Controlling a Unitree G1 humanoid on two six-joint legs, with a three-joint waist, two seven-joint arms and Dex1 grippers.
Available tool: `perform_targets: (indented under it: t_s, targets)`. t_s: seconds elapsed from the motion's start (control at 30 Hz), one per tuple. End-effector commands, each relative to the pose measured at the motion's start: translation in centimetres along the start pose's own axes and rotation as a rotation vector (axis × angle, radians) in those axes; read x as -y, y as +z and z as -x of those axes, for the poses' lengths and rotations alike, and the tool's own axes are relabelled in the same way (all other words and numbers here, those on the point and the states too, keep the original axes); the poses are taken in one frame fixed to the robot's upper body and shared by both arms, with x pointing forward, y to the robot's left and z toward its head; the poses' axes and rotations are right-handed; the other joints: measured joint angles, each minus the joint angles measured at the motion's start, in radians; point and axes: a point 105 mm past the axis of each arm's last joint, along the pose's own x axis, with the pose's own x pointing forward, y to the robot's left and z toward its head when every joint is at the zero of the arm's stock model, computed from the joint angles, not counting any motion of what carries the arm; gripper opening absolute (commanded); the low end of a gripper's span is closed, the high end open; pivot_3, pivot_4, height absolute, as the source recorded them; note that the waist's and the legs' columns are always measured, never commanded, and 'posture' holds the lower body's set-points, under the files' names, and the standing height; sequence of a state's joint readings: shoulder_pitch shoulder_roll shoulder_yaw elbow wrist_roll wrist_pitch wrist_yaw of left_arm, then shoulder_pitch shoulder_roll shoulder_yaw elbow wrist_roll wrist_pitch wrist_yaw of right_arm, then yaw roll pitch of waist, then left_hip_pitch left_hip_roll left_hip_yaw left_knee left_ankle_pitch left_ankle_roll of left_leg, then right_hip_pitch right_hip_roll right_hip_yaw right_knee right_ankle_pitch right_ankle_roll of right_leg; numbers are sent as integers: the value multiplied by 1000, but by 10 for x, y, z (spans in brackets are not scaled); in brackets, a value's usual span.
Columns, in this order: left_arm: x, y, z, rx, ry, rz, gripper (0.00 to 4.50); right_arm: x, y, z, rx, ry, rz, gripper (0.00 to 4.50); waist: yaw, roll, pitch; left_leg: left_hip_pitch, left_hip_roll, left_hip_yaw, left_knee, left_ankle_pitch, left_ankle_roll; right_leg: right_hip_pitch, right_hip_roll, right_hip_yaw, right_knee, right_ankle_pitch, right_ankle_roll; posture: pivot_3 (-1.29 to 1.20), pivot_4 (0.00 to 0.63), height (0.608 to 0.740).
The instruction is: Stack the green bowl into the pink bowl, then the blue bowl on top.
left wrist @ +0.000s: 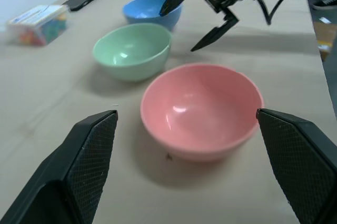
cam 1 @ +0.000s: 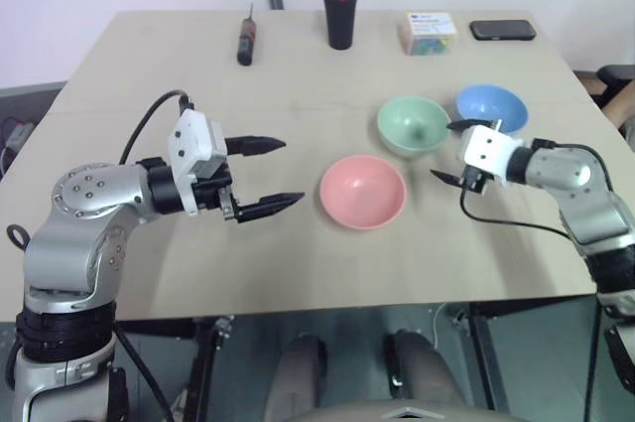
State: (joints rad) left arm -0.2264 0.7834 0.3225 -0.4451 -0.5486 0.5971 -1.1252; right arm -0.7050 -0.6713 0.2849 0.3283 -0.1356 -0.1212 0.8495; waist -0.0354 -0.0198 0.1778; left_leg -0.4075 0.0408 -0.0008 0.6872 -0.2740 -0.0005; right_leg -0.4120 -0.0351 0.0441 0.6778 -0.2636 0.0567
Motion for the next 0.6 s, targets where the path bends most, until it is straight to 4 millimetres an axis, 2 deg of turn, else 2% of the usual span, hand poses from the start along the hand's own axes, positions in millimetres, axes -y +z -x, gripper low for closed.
perform_targets:
  t_s: [0.03,0.07,0.13,0.2,0.27,0.3,0.33,0.4,0.47,0.53,0.6]
  targets:
    - [9,13,14,16,12,-13,4500,7,0,-9,12,26,47,3894,1,0,0,-1,0,0,0,0,0,-1,0,0,0,0,0,0,150,740]
    - [10,13,17,13,23,-4,4500,6,-1,-12,13,41,53,3707,2,0,0,-1,0,0,0,0,0,-1,0,0,0,0,0,0,150,740]
    - [12,11,24,5,39,14,4500,5,-3,-16,13,66,64,3036,1,0,0,-1,0,-1,0,0,0,-1,-1,0,0,0,0,0,150,740]
    - [14,10,28,-5,54,27,4500,6,-4,-18,16,82,73,2138,1,0,0,-1,0,-2,0,0,0,-1,-1,0,0,0,0,0,150,740]
    - [16,10,30,-9,61,31,4500,8,-4,-18,20,84,75,1480,0,0,0,0,0,-2,0,0,0,-1,-1,0,0,0,0,0,150,740]
    - [16,10,30,-9,63,34,4500,9,-4,-18,24,85,73,913,0,0,0,0,0,-3,0,0,0,-1,-1,0,1,0,0,0,150,740]
    - [17,10,30,-8,65,36,4500,10,-3,-18,27,84,74,714,-1,0,0,0,0,-3,0,0,0,-1,-1,0,1,0,0,0,150,740]
    - [17,10,30,-6,68,38,4500,12,-2,-16,33,83,83,15,-2,0,0,1,0,-3,0,0,0,0,-1,0,1,0,0,0,150,740]
    - [17,11,30,-3,69,39,4500,18,2,-12,45,67,102,15,-3,0,0,1,0,-3,0,0,0,0,-1,0,1,0,0,0,150,740]
    - [18,9,30,-7,51,40,4500,27,22,4,121,62,83,15,-4,1,0,1,0,-3,-1,0,0,0,-1,1,1,0,0,0,150,740]
    - [19,10,30,4,29,45,4500,27,45,21,211,96,57,15,-4,2,1,0,0,-3,-1,0,0,-1,-1,1,1,0,0,0,150,740]
